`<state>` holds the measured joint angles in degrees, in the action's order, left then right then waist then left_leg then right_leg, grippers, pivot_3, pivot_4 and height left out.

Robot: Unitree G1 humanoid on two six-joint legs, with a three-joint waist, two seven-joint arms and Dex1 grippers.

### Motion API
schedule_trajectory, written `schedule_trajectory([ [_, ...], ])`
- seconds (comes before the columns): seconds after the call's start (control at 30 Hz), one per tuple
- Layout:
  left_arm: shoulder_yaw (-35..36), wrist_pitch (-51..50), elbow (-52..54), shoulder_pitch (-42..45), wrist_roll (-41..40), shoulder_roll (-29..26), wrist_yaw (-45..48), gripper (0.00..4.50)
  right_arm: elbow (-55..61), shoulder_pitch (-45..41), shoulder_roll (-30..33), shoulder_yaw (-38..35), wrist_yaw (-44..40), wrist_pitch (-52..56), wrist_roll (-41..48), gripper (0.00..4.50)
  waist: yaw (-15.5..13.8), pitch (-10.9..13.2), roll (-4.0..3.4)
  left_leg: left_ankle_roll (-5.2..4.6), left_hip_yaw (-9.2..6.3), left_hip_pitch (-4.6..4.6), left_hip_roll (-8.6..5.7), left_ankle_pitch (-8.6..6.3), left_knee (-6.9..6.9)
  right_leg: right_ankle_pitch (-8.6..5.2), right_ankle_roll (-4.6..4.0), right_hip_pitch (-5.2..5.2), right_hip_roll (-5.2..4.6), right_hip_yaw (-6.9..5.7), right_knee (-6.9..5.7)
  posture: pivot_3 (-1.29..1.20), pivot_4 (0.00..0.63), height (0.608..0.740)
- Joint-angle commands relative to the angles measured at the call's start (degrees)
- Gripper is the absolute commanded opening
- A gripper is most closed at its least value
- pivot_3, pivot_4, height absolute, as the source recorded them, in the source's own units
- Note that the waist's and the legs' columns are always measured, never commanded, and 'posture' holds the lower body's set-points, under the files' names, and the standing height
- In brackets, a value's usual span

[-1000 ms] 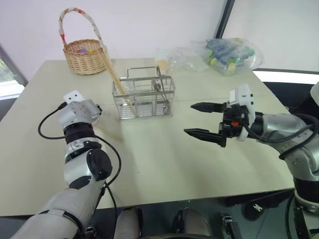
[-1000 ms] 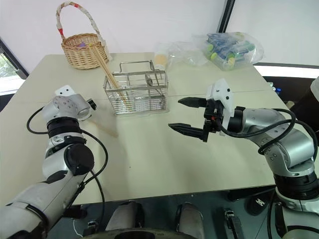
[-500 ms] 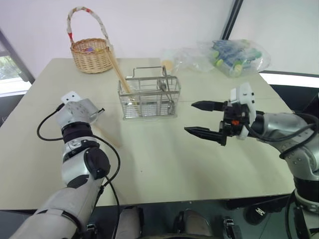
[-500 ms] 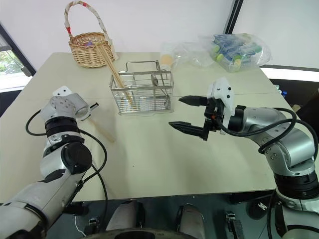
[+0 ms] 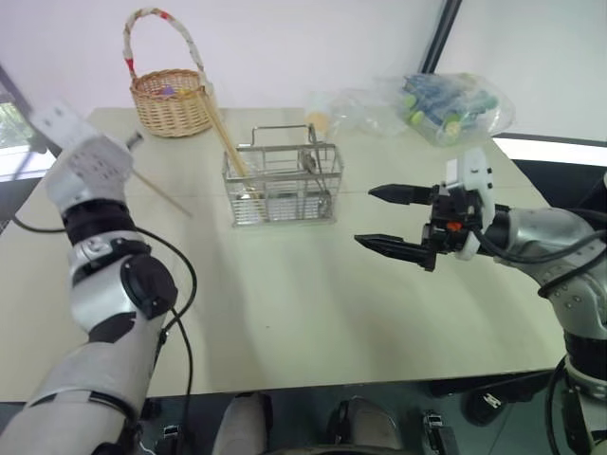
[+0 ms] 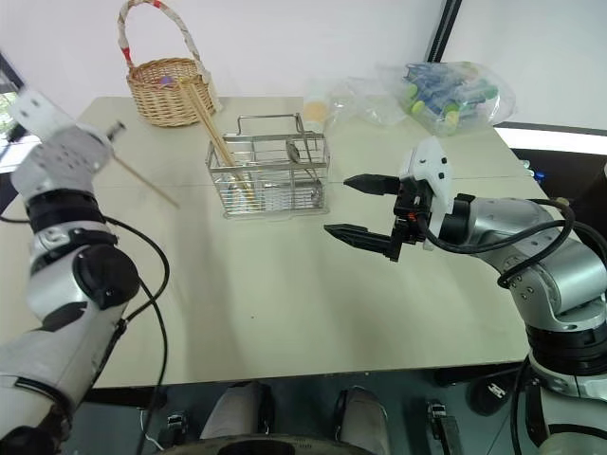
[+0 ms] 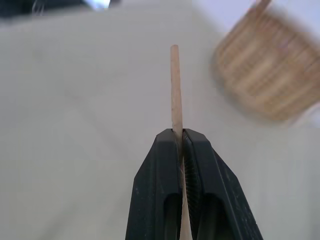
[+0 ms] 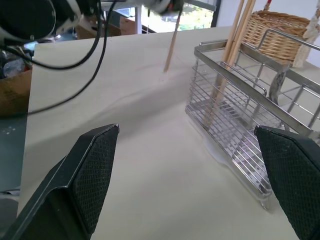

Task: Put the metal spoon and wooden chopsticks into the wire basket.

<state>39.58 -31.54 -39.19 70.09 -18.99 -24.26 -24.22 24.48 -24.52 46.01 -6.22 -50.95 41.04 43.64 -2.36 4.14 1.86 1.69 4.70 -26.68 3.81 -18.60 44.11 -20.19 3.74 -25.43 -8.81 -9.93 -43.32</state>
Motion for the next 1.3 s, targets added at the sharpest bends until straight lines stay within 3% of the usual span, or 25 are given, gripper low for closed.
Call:
schedule_trajectory([
  [0.03,-1.04,8.4,3.39,7.91,-5.76,-0.85,10.45,0.04,1.28,-0.14,0.25,-2.12,0.51,0.13,1.03,4.5,0.03,0.0,0.01,0.0,0.01,0.0,-0.01,0.0,0.02,0.0,0.0,0.02,-0.01,0.0,0.01,0.0,0.15,0.62],
  [0.27,-5.74,6.39,6.57,12.06,-11.68,0.01,23.68,0.04,1.61,-0.51,-0.35,-2.52,2.08,-0.2,1.22,4.5,0.46,-0.07,-0.23,-0.04,0.09,0.18,-0.01,-0.01,-0.02,0.0,0.0,0.1,0.0,-0.07,-0.03,0.0,0.15,0.62],
  [0.43,-14.45,2.64,10.76,8.56,-9.92,0.17,32.44,0.04,0.26,-1.67,-2.2,-2.86,5.31,-0.54,0.32,4.5,1.28,-0.05,-0.2,-0.03,0.05,0.17,0.0,0.01,-0.01,0.0,0.0,0.03,0.17,-0.08,-0.2,0.0,0.15,0.62],
  [0.57,-23.03,5.23,15.32,4.09,-5.61,0.97,38.59,0.04,1.67,-0.57,-2.44,-3.45,6.28,-0.63,0.38,4.5,1.77,-0.04,-0.22,-0.04,0.08,0.13,0.0,0.01,0.0,0.0,0.0,0.03,0.15,-0.07,-0.19,0.0,0.15,0.62],
  [1.1,-30.22,15.44,22.34,-11.96,0.93,10.82,38.58,0.04,2.81,-1.02,-0.95,-6.41,8.27,1.81,2.87,4.5,1.59,-0.06,-0.31,-0.08,0.11,0.15,0.0,0.0,0.0,0.0,-0.01,0.07,0.12,-0.06,-0.09,0.0,0.15,0.62],
  [1.2,-30.48,14.64,24.86,-14.34,0.31,12.38,38.55,1.08,2.29,-1.24,-1.11,-6.01,8.35,1.72,2.52,4.5,1.63,-0.06,-0.29,-0.11,0.1,0.11,0.0,-0.02,0.01,0.0,-0.01,0.08,0.13,-0.06,-0.03,0.0,0.15,0.62],
  [1.3,-30.03,13.22,26.92,-15.26,-0.23,12.99,38.26,2.53,1.87,-1.36,-1.22,-5.7,8.34,1.61,2.2,4.5,1.63,-0.05,-0.28,-0.12,0.1,0.1,0.0,-0.03,0.0,0.0,-0.01,0.07,0.13,-0.07,-0.01,0.0,0.15,0.62],
])
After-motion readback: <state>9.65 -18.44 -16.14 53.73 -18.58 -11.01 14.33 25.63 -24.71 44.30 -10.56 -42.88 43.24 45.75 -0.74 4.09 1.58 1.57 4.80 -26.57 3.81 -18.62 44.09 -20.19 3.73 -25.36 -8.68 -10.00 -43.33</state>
